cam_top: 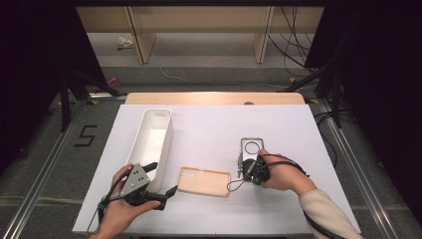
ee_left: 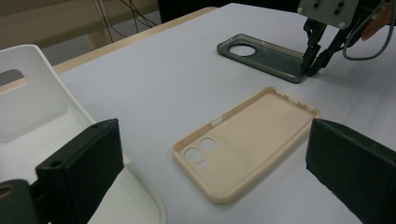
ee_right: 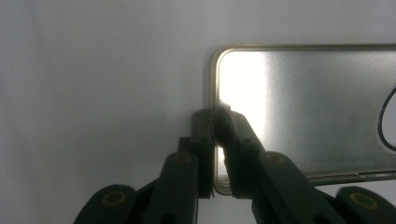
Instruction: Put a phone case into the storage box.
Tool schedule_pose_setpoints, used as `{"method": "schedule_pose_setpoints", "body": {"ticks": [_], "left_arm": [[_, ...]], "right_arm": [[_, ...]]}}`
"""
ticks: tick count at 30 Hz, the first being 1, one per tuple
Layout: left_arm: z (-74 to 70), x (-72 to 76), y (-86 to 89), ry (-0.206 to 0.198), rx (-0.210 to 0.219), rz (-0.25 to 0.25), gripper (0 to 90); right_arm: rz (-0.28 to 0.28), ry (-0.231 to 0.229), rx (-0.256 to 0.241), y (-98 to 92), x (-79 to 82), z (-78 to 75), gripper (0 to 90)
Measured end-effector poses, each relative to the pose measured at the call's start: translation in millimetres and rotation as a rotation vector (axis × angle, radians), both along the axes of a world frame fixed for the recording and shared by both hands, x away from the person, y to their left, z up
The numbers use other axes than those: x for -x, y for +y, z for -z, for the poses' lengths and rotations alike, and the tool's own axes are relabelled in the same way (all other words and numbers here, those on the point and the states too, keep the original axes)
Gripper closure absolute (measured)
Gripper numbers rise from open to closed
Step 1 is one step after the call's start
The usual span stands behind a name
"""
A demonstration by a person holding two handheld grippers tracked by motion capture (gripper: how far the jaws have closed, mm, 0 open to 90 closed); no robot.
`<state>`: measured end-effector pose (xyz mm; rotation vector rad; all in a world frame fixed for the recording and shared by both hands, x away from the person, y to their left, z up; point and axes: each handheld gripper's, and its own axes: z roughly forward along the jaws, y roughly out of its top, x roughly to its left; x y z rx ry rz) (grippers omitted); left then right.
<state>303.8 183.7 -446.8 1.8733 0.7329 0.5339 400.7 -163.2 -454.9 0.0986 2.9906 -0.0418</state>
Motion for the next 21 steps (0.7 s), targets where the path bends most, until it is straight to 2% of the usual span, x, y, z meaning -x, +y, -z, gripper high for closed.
{"method": "schedule_pose_setpoints", "body": {"ticks": [14, 21], "left_arm": [[0.0, 0.4, -0.3, 0.000, -0.001, 0.002, 3.5], [0.3, 0.4, -0.7, 0.001, -0.003, 0.006, 3.7]], "right_arm": [[-0.015, 0.003, 0.007, 0.8, 1.1, -0.9, 87.8], [-0.014, 0.005, -0.015, -1.9, 0.5, -1.4, 88.6]]}}
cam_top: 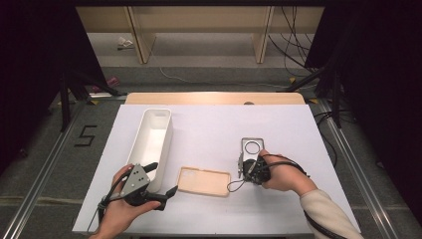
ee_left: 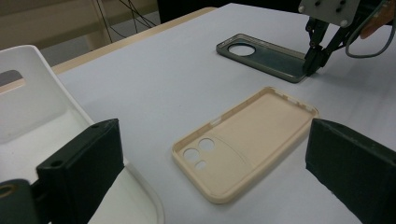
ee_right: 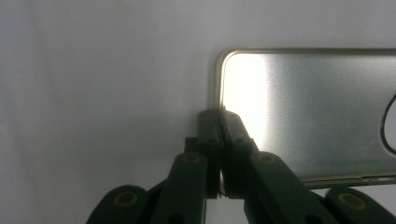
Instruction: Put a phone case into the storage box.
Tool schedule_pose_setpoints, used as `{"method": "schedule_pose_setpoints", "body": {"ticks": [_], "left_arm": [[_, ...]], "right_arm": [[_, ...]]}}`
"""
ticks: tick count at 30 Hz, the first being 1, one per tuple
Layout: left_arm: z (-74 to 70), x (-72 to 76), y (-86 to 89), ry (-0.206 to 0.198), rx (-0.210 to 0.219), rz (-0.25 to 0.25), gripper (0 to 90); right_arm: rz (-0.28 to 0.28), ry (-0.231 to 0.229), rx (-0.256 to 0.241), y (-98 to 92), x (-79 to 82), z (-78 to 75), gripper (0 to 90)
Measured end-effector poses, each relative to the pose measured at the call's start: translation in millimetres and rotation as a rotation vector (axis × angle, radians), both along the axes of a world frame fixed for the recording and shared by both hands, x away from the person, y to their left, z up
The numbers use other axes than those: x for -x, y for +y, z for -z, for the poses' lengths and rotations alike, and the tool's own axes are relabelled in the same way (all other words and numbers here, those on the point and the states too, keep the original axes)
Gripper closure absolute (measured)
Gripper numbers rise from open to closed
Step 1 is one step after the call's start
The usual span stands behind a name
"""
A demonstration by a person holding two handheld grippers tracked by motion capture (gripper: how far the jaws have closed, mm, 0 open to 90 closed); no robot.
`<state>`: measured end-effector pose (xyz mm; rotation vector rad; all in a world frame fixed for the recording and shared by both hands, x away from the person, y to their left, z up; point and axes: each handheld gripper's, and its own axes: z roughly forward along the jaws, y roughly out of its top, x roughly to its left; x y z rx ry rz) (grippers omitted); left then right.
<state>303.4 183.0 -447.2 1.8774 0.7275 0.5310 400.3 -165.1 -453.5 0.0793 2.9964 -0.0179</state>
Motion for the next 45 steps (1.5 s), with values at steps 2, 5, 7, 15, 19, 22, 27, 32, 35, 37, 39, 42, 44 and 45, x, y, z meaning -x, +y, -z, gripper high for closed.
{"method": "schedule_pose_setpoints", "body": {"ticks": [2, 5, 7, 15, 19, 22, 27, 32, 35, 37, 39, 42, 44, 45], "left_arm": [[-0.2, 0.2, 0.1, -0.001, 0.000, 0.000, 3.7], [-0.4, 0.1, 0.5, -0.002, 0.001, -0.002, 3.7], [-0.3, 0.2, 0.7, -0.001, 0.000, -0.002, 3.7], [-0.8, 0.5, 1.3, -0.004, 0.001, -0.003, 3.7], [-0.7, 0.4, 1.7, -0.003, 0.002, -0.004, 3.7], [-0.8, 0.7, 1.8, -0.004, 0.002, -0.004, 3.7], [-0.4, 0.6, 2.1, -0.002, 0.002, -0.006, 3.7], [-0.3, 0.3, 2.3, -0.003, 0.001, -0.006, 3.7], [-0.2, 0.4, 2.2, -0.004, -0.001, -0.007, 3.7], [-0.1, 0.4, 2.1, -0.004, -0.001, -0.008, 3.7], [0.1, 0.2, 2.2, -0.003, -0.005, -0.005, 3.7], [0.3, 0.0, 2.4, -0.002, -0.001, -0.007, 3.7], [0.2, 0.1, 2.4, -0.002, -0.001, -0.007, 3.7], [0.1, 0.2, 2.4, -0.001, -0.002, -0.006, 3.7]], "right_arm": [[0.011, 0.005, -0.008, -0.9, 0.2, -0.9, 88.6], [0.018, 0.003, -0.029, -2.5, 0.9, -3.0, 88.7], [0.006, 0.010, -0.034, -3.7, 1.1, -5.5, 88.7], [0.022, 0.022, -0.116, -10.8, 4.2, -13.2, 88.9], [0.036, 0.020, -0.173, -17.0, 6.9, -17.8, 88.9], [0.053, 0.014, -0.234, -21.3, 7.3, -22.7, 88.8], [0.087, -0.009, -0.341, -26.9, 6.5, -30.4, 88.8], [0.102, -0.021, -0.407, -32.0, 5.7, -34.4, 88.8], [0.123, -0.037, -0.446, -34.8, 6.5, -36.7, 88.8], [0.128, -0.056, -0.486, -37.0, 7.0, -38.7, 88.8], [0.136, -0.072, -0.504, -38.3, 7.6, -39.7, 88.8], [0.154, -0.107, -0.537, -40.9, 9.2, -40.2, 88.8], [0.162, -0.110, -0.567, -42.6, 9.6, -39.5, 88.8], [0.169, -0.115, -0.582, -43.7, 10.1, -39.3, 88.8]]}}
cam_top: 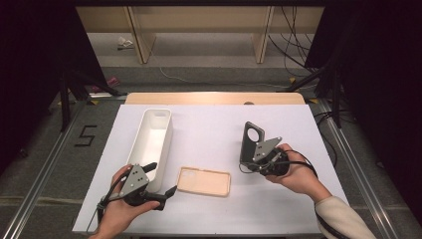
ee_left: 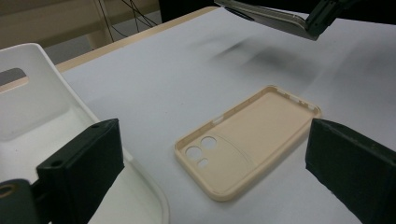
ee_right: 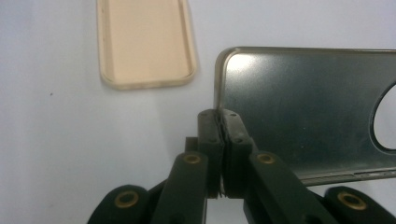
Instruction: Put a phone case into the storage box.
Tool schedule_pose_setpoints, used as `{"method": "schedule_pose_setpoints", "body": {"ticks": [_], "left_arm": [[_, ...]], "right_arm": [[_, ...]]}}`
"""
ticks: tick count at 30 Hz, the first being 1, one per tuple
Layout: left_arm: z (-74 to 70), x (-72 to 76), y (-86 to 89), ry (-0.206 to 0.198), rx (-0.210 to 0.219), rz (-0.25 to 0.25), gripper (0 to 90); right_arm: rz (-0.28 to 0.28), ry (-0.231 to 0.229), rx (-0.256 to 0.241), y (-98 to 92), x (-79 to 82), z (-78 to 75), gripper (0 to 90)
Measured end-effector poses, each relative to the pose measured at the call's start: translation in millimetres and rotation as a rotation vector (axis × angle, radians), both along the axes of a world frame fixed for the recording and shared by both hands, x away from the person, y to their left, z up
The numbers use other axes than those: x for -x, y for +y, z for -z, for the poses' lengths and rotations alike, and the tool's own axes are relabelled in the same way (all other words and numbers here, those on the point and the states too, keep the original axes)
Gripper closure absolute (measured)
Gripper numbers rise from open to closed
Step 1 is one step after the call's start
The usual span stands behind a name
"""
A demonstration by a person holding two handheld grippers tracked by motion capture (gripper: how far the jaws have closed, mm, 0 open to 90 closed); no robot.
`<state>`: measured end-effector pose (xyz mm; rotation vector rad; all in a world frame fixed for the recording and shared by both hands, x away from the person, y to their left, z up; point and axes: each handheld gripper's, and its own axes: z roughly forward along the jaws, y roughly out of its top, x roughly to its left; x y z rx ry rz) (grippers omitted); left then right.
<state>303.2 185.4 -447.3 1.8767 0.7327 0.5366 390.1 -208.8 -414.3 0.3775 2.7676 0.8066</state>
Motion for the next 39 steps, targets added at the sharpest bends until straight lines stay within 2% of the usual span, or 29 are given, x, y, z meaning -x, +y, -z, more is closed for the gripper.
{"method": "schedule_pose_setpoints", "body": {"ticks": [8, 16, 17, 20, 23, 31, 34, 39], "left_arm": [[0.0, 0.0, 0.3, 0.002, 0.007, 0.000, 3.8], [-9.9, -0.2, -1.7, 0.000, 0.039, -0.011, 5.0], [-13.3, -1.8, -2.1, -0.003, 0.036, -0.015, 5.1], [-21.4, -8.8, -4.0, 0.009, 0.063, -0.011, 5.5], [-28.2, -17.5, -8.4, 0.015, 0.053, -0.030, 6.5], [-41.8, -39.9, -28.3, 0.047, 0.045, -0.012, 7.9], [-46.3, -47.4, -41.8, 0.074, 0.035, -0.028, 9.3], [-54.8, -52.7, -68.5, 0.072, 0.019, 0.025, 11.2]], "right_arm": [[0.000, -0.019, -0.097, -3.6, 4.0, -2.1, 88.7], [-0.024, -0.030, -0.109, 1.9, 13.8, -3.0, 88.6], [-0.030, -0.031, -0.113, 2.1, 14.2, -3.5, 88.6], [-0.033, -0.033, -0.127, 3.7, 17.5, -5.5, 88.6], [-0.038, -0.035, -0.134, 5.3, 20.8, -5.7, 88.6], [-0.051, -0.026, -0.146, 8.0, 25.0, -5.4, 88.7], [-0.053, -0.022, -0.149, 9.7, 26.2, -5.9, 88.7], [-0.071, -0.014, -0.146, 12.0, 26.9, -5.7, 88.7]]}}
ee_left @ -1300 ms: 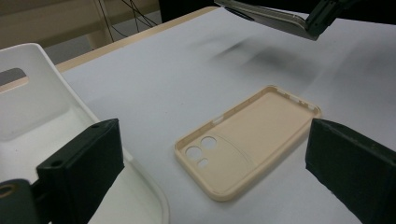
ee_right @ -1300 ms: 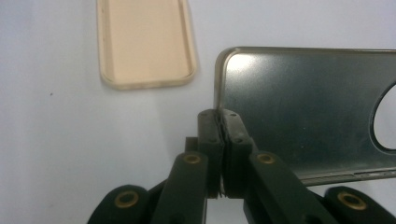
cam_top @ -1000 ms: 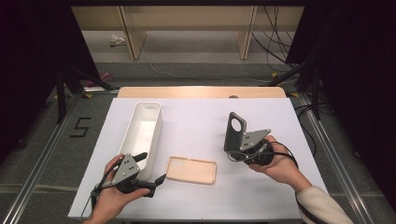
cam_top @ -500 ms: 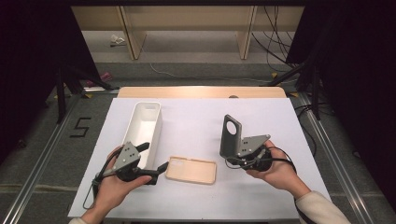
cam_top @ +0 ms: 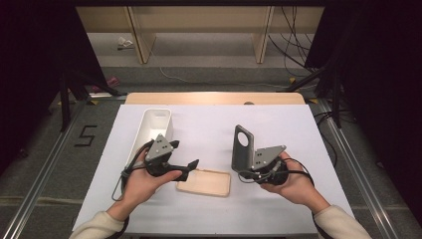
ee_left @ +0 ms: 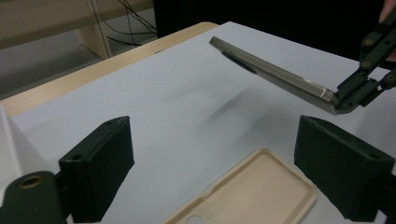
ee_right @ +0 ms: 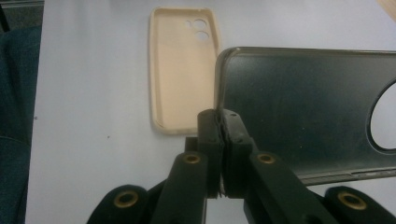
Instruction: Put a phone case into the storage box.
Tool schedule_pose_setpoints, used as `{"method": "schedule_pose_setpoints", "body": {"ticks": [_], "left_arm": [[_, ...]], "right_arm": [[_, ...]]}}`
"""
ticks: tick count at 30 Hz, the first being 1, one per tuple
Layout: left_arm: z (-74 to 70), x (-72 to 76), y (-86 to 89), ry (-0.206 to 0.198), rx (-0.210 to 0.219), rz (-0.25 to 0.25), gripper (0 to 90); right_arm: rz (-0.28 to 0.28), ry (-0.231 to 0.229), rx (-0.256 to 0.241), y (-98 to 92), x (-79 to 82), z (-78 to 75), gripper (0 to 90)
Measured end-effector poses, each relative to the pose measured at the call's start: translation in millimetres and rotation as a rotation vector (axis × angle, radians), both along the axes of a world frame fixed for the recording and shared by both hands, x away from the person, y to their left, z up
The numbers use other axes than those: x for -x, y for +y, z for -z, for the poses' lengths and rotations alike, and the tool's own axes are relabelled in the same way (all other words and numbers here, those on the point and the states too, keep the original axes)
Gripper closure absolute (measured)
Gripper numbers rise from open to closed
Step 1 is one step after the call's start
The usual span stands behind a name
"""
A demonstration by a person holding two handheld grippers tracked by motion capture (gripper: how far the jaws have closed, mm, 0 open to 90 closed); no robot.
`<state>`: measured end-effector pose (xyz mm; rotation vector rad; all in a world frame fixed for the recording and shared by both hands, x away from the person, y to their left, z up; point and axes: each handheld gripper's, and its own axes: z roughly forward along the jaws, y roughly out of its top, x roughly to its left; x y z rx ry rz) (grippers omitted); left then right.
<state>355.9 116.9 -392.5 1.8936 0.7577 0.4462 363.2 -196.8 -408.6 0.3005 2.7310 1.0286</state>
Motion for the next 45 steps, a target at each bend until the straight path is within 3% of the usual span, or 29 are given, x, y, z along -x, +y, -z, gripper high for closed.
{"method": "schedule_pose_setpoints", "body": {"ticks": [5, 8, 15, 28, 32, 38, 45], "left_arm": [[-9.1, -15.6, -19.9, 0.018, -0.025, 0.021, 11.5], [-15.0, -28.1, -28.9, 0.038, -0.019, 0.019, 12.6], [-25.1, -52.2, -50.5, 0.048, -0.047, 0.024, 14.1], [-23.1, -86.7, -78.9, 0.105, -0.040, 0.000, 19.0], [-19.9, -94.0, -87.4, 0.139, -0.045, 0.021, 27.6], [-13.9, -105.4, -98.8, 0.196, -0.082, 0.010, 32.7], [-7.0, -116.0, -102.5, 0.297, -0.061, -0.010, 41.0]], "right_arm": [[-0.007, 0.000, 0.002, 1.6, 1.5, -0.7, 88.7], [-0.009, -0.002, -0.002, 3.1, 2.5, -1.9, 88.7], [-0.012, -0.007, -0.007, 4.7, 3.6, -2.9, 88.7], [-0.028, -0.012, -0.011, 9.7, 5.2, -4.0, 88.8], [-0.029, -0.015, -0.017, 9.9, 5.6, -5.2, 88.8], [-0.037, -0.024, -0.017, 12.1, 6.6, -6.7, 88.8], [-0.041, -0.030, -0.012, 13.5, 6.6, -6.8, 88.7]]}}
